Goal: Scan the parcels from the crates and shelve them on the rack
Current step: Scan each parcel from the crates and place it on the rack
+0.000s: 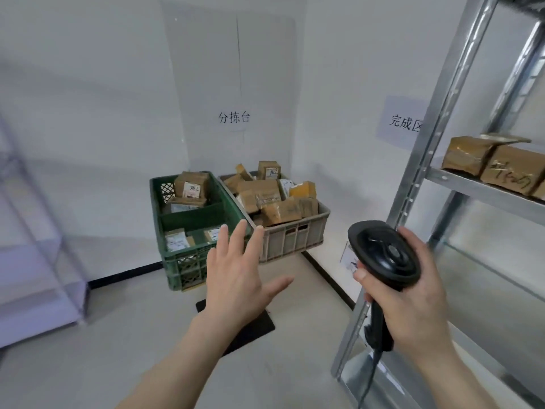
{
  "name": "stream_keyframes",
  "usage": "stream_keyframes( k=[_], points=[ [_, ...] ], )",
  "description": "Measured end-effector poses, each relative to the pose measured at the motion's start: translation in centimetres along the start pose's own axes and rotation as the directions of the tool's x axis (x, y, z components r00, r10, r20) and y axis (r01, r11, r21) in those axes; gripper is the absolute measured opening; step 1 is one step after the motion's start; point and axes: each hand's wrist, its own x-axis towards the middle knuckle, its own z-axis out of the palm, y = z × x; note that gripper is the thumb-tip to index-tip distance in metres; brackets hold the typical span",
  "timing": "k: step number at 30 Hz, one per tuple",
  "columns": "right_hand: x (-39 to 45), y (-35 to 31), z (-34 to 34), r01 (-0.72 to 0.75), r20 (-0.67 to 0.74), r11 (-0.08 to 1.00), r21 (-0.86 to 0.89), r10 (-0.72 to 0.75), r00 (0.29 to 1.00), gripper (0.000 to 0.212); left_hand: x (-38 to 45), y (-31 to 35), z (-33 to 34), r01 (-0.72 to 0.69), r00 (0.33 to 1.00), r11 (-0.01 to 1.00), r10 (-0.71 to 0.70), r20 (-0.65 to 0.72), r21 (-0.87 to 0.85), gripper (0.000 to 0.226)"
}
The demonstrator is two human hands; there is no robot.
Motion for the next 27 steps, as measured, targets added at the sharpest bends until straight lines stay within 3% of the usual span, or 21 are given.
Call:
stream_keyframes(
  k=[5, 10, 15, 27],
  points=[
    [2.1, 1.1, 5.3, -0.014, 0.108, 0.999, 0.032, 0.011, 0.994, 0.097, 1.1, -5.0, 0.2, 0.105, 0.994, 0.994, -0.105, 0.004, 0.014, 0.103],
    [5.0, 3.1, 10.1, -0.009, 0.183, 0.999, 0.033, 0.003, 0.983, 0.082, 3.7, -9.0, 1.5, 0.19, 0.982, 0.981, -0.19, -0.004, 0.049, 0.097],
    [9.7, 5.9, 14.1, -0.048, 0.263, 0.995, 0.087, 0.023, 0.965, 0.087, 8.6, -11.1, 3.8, 0.232, 0.972, 0.969, -0.233, 0.01, 0.088, 0.086],
    [19.9, 11.5, 21.4, -0.048, 0.441, 0.991, 0.122, -0.011, 0.897, 0.089, 19.1, -15.6, 9.6, 0.359, 0.92, 0.915, -0.38, 0.095, 0.187, 0.09]
  ],
)
